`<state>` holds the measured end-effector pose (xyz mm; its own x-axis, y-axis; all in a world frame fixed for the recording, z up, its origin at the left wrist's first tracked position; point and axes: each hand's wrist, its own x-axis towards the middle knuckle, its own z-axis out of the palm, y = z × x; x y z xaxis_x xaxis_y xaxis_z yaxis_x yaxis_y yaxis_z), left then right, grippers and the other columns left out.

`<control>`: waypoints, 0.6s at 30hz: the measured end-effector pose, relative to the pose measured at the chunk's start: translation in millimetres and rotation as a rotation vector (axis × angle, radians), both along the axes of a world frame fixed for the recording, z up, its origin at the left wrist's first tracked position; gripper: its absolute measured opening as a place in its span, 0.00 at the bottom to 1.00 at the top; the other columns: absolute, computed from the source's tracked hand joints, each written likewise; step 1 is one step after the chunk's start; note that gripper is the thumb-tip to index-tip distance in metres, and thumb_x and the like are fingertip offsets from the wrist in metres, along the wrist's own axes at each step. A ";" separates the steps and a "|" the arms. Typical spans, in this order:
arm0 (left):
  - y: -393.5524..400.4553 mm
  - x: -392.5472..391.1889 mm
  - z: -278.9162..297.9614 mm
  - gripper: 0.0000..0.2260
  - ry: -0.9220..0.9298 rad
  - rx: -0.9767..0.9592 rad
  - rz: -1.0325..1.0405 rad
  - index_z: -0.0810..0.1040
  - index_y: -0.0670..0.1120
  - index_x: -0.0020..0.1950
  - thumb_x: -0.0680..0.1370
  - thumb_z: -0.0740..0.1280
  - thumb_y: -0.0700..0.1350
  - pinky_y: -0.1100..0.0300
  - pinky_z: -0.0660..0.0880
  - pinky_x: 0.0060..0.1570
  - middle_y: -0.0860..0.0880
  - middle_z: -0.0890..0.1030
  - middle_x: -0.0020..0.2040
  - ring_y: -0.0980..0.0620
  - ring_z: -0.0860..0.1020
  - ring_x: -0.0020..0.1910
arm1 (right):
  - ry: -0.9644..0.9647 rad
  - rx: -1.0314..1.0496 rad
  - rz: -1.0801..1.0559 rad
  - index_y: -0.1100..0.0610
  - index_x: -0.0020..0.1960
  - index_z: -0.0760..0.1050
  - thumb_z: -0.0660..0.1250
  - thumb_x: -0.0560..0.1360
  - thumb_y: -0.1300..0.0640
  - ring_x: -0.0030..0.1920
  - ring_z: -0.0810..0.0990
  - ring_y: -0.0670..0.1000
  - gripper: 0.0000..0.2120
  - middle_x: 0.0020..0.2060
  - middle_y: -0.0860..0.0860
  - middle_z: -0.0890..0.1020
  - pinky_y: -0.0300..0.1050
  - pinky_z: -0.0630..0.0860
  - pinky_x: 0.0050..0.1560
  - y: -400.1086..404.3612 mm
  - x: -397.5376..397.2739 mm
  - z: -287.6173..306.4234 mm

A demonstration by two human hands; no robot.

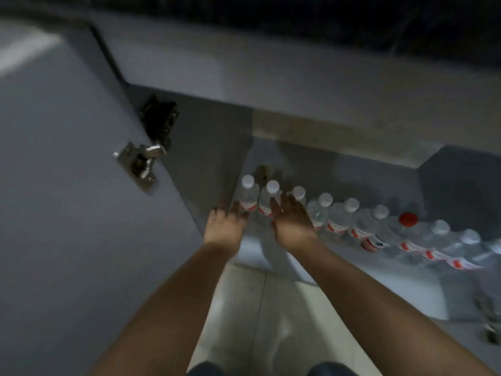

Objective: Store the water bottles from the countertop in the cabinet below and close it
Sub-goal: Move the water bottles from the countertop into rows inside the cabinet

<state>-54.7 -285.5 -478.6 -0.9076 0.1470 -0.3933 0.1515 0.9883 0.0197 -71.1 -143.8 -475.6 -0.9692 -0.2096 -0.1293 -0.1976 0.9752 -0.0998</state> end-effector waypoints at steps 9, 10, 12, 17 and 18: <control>-12.1 110.8 184.4 0.23 -0.018 0.131 0.025 0.83 0.47 0.56 0.71 0.56 0.54 0.44 0.80 0.48 0.43 0.83 0.58 0.37 0.81 0.57 | -0.269 -0.058 0.031 0.59 0.49 0.84 0.62 0.67 0.44 0.45 0.87 0.58 0.22 0.46 0.58 0.87 0.53 0.83 0.40 14.4 124.4 170.9; -14.5 123.5 207.9 0.23 -0.040 0.133 0.045 0.84 0.47 0.53 0.69 0.56 0.55 0.46 0.81 0.42 0.44 0.85 0.54 0.39 0.83 0.52 | -0.278 -0.056 0.067 0.58 0.49 0.84 0.56 0.68 0.44 0.45 0.87 0.57 0.25 0.47 0.57 0.87 0.52 0.83 0.40 16.4 137.1 195.7; -17.6 146.0 256.7 0.24 -0.052 0.127 0.065 0.83 0.47 0.54 0.70 0.56 0.56 0.46 0.81 0.41 0.45 0.85 0.52 0.39 0.84 0.52 | -0.234 -0.061 0.113 0.59 0.50 0.83 0.50 0.75 0.43 0.46 0.87 0.58 0.29 0.48 0.58 0.87 0.53 0.83 0.41 20.2 158.7 244.4; -31.5 179.2 363.6 0.25 0.079 0.123 0.125 0.81 0.45 0.57 0.79 0.49 0.58 0.43 0.81 0.46 0.43 0.84 0.55 0.36 0.81 0.56 | -0.009 -0.224 0.200 0.60 0.52 0.79 0.36 0.80 0.42 0.50 0.86 0.59 0.36 0.50 0.59 0.86 0.55 0.82 0.44 20.8 185.6 342.8; -34.0 179.0 382.0 0.24 0.128 0.114 0.153 0.82 0.45 0.56 0.76 0.53 0.57 0.42 0.82 0.45 0.42 0.84 0.55 0.36 0.81 0.56 | 0.046 -0.274 0.205 0.59 0.53 0.77 0.37 0.80 0.42 0.50 0.85 0.60 0.34 0.50 0.60 0.86 0.55 0.82 0.44 18.5 182.8 359.7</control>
